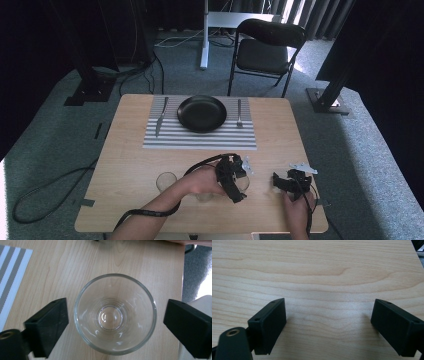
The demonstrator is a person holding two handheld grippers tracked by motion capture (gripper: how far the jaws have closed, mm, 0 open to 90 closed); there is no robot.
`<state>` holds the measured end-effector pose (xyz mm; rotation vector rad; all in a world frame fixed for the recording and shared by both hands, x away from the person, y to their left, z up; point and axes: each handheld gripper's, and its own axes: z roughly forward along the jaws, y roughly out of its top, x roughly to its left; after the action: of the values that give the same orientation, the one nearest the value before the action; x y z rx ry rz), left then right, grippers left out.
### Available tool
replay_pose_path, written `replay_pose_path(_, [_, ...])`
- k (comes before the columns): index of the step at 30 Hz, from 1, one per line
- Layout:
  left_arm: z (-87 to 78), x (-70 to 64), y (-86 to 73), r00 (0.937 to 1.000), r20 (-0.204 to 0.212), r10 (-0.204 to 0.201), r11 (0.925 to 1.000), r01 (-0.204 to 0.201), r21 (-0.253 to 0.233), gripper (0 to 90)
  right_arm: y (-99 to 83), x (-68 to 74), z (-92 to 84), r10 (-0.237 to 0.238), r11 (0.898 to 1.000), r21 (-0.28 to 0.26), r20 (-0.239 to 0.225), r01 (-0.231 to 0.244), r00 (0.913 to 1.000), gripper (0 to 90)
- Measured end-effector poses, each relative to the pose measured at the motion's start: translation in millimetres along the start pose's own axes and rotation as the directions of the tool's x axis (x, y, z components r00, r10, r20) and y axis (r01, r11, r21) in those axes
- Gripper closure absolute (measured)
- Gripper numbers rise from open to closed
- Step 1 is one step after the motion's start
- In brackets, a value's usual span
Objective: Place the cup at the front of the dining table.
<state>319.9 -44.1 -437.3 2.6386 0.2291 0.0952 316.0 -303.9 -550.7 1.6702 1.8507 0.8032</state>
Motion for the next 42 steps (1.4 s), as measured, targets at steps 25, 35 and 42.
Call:
replay_pose_path(25, [17.3, -0.5, 9.7, 0.9974, -0.025, -0.068, 0.9895, 0.071, 0.126, 27.9, 0.0, 0.0, 0.0, 0.0, 1.0, 0.0, 0.001, 0.0, 1.0, 12.3])
replay_pose_path(35, [17.6, 3.5, 10.7, 0.995, -0.053, -0.085, 0.9897, 0.09, 0.111, 28.5, 0.1, 0.1, 0.0, 0.001, 1.0, 0.001, 0.0, -0.001, 1.0, 12.3])
replay_pose_path(42, [15.2, 9.7, 9.2, 0.9906, -0.075, -0.114, 0.9883, 0.121, 0.093, 28.5, 0.0, 0.0, 0.0, 0.0, 1.0, 0.0, 0.001, 0.0, 1.0, 12.3])
